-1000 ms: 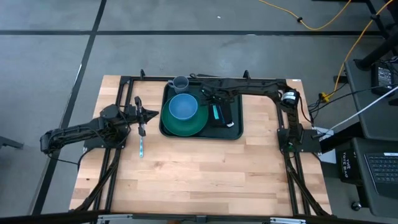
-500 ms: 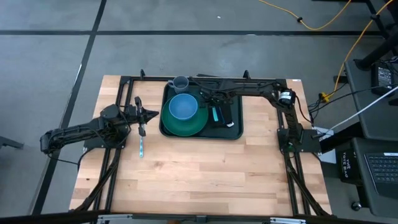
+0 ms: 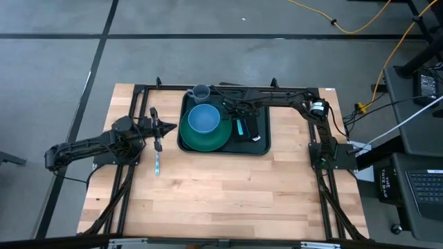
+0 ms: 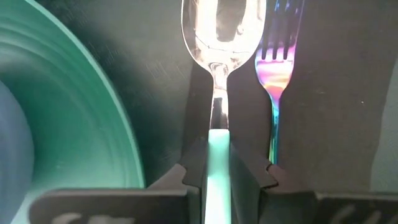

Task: Set up tray
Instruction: Put the green spoon on top of the black napkin to the left of the purple fork

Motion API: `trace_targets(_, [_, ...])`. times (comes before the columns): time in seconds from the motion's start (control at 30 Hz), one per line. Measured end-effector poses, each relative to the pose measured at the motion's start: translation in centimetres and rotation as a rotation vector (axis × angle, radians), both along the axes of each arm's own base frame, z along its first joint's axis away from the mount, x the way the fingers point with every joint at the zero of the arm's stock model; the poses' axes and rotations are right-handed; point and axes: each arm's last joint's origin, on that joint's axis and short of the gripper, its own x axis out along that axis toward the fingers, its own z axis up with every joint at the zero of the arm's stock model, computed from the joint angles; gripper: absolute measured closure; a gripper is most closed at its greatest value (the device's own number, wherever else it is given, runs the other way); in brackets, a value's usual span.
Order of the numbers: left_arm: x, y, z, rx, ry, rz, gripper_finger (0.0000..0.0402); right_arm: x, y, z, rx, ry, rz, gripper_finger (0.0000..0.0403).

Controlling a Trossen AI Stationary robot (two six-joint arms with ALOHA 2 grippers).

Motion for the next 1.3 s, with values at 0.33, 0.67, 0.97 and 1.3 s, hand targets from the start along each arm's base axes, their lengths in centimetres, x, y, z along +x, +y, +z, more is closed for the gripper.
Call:
trace_targets(0.33, [0.0,0.0,0.0,-0.004,-0.001,0.000,0.0395,0.1,-0.1,-0.6,0.006,0.009,-0.012,0.0355])
trace_targets(0.67, [0.0,0.0,0.0,-0.006,-0.002,-0.001,0.0397,0.1,-0.4,-1.6,0.015,0.035,-0.015,0.0355])
trace_targets(0.97, [0.0,0.0,0.0,-0.006,-0.002,-0.001,0.0398,0.1,-0.6,-2.0,0.019,0.043,-0.020,0.0350])
trace_targets(1.3, [0.0,0.0,0.0,-0.006,-0.001,-0.001,0.0398,0.3,-0.7,-2.7,0.014,0.051,0.005,0.0344])
